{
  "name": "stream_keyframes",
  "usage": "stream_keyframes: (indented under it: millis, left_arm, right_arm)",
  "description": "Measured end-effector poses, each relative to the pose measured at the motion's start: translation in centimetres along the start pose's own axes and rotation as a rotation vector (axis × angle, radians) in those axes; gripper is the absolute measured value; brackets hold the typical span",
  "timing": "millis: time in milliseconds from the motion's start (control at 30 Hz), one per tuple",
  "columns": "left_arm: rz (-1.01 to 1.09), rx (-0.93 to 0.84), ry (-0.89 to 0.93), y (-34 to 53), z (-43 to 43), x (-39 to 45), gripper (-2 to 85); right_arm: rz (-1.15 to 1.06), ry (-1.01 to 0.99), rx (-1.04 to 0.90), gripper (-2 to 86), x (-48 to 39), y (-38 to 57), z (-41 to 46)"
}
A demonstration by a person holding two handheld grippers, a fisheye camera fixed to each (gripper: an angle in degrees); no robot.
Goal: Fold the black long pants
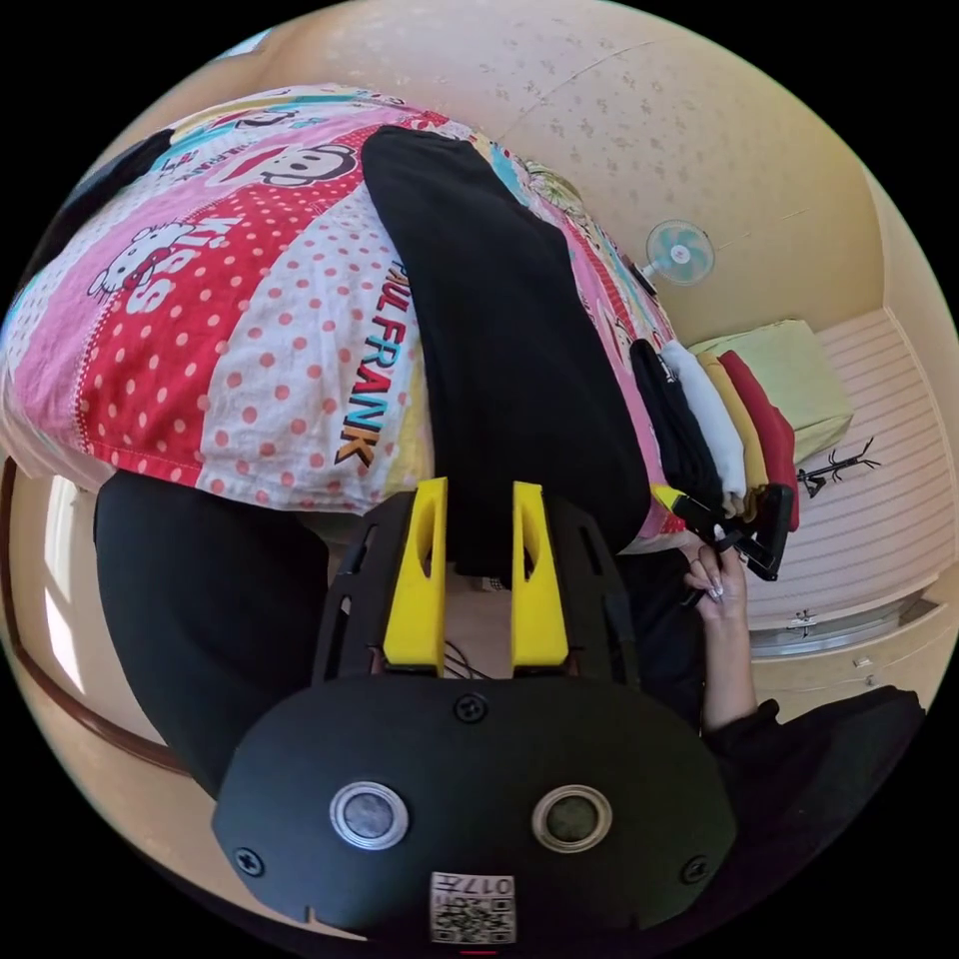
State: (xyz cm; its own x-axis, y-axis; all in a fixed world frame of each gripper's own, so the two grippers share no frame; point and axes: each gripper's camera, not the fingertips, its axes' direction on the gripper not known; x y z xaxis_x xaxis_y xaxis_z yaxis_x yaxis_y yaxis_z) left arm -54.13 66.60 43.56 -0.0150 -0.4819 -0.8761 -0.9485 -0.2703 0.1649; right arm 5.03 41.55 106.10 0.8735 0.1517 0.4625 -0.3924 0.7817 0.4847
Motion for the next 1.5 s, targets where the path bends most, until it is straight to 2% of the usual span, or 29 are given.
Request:
stream_keyframes:
  millis: [100,233,400,500,600,700,833,900,1133,1233,1400,1500]
  left_arm:
    - [0.003,0.02,0.003,-0.2,0.3,0.1,9.9]
    - [0.014,-0.017,0.001,-0.9,0.9,-0.2,3.1]
    - [0.051,-0.012,0.124,-2.1,-3.4,-1.2,0.3]
    - [0.062,-0.065,0.07,-3.2,-3.5,-1.7,0.8]
    - [0.006,-0.113,0.096,-4.0,-2.8,-3.7,3.9]
    - [0.005,0.005,0.214,-4.8,-5.2,-5.7,10.0]
    - [-0.028,0.073,0.296,-8.7,-6.3,-9.6,13.5]
    - [-0.054,0.057,0.296,-10.8,-5.7,-11.1,14.3]
    - [-0.115,-0.05,0.513,-15.9,-3.9,-15.0,13.1]
    - [-0.127,-0.094,0.592,-17.8,-3.0,-16.1,12.0]
    - [-0.128,-0.196,0.698,-20.6,-1.3,-16.5,7.1]
    - [-0.065,-0.165,0.699,-20.3,-4.5,-15.4,6.1]
  right_arm:
    - [0.009,-0.004,-0.004,7.4,0.2,-0.7,0.7]
    - [0.007,0.052,-0.014,3.7,0.2,-1.6,1.6]
    - [-0.059,0.059,-0.02,2.1,-0.9,-2.7,0.5]
    - [-0.068,0.056,-0.061,2.1,-0.6,-3.6,1.3]
    - [-0.036,0.092,-0.135,3.0,0.6,-4.8,2.9]
    - [-0.037,0.079,-0.091,6.4,1.3,-6.1,1.4]
    - [-0.013,-0.018,-0.049,11.5,4.0,-10.0,0.8]
    - [0.006,-0.068,-0.07,12.6,5.6,-12.2,2.0]
    - [0.102,-0.388,-0.182,14.1,10.7,-19.4,7.3]
    - [0.09,-0.407,-0.235,12.7,11.1,-21.9,9.5]
    - [0.073,-0.414,-0.272,4.8,11.6,-24.2,10.9]
    - [0.033,-0.587,-0.184,1.6,11.0,-23.6,8.0]
